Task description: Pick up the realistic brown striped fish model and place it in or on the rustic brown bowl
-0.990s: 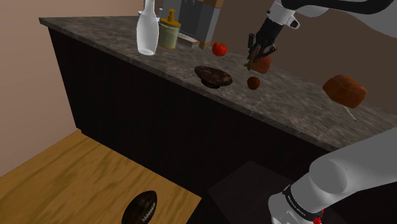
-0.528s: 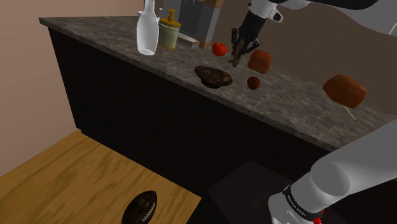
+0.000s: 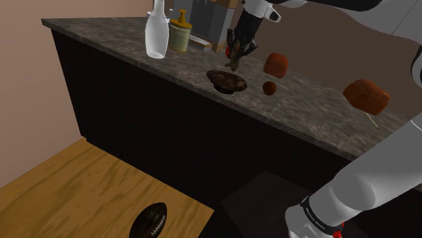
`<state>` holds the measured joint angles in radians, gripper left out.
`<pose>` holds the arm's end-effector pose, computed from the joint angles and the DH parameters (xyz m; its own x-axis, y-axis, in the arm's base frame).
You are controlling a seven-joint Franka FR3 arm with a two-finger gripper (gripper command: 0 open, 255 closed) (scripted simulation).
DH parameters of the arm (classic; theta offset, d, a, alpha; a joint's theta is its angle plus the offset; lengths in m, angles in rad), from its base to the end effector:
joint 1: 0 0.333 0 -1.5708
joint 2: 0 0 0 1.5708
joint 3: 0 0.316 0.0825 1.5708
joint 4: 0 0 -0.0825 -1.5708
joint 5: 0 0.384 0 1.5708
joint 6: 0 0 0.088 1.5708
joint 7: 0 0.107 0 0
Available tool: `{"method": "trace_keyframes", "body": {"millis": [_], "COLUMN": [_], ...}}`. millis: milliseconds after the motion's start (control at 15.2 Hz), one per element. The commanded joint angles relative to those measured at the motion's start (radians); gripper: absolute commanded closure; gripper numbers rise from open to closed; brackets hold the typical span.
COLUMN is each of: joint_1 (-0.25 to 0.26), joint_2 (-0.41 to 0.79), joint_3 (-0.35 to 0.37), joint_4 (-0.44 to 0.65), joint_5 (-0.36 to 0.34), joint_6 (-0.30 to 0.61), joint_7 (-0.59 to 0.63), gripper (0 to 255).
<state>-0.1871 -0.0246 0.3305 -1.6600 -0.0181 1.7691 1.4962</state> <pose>0.5592 0.0814 0.6134 0.2166 -0.9756 0.0358 -0.9670 -0.2195 -0.1296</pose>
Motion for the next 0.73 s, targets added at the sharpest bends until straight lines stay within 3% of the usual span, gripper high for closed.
{"method": "trace_keyframes", "body": {"millis": [0,660], "joint_1": [0.002,0.001], "joint_2": [0.002,-0.008], "joint_3": [0.002,0.001], "joint_4": [-0.025,-0.156], "joint_5": [-0.001,0.002], "joint_6": [0.027,0.149], "joint_7": [0.005,0.005], "gripper": [255,255]}}
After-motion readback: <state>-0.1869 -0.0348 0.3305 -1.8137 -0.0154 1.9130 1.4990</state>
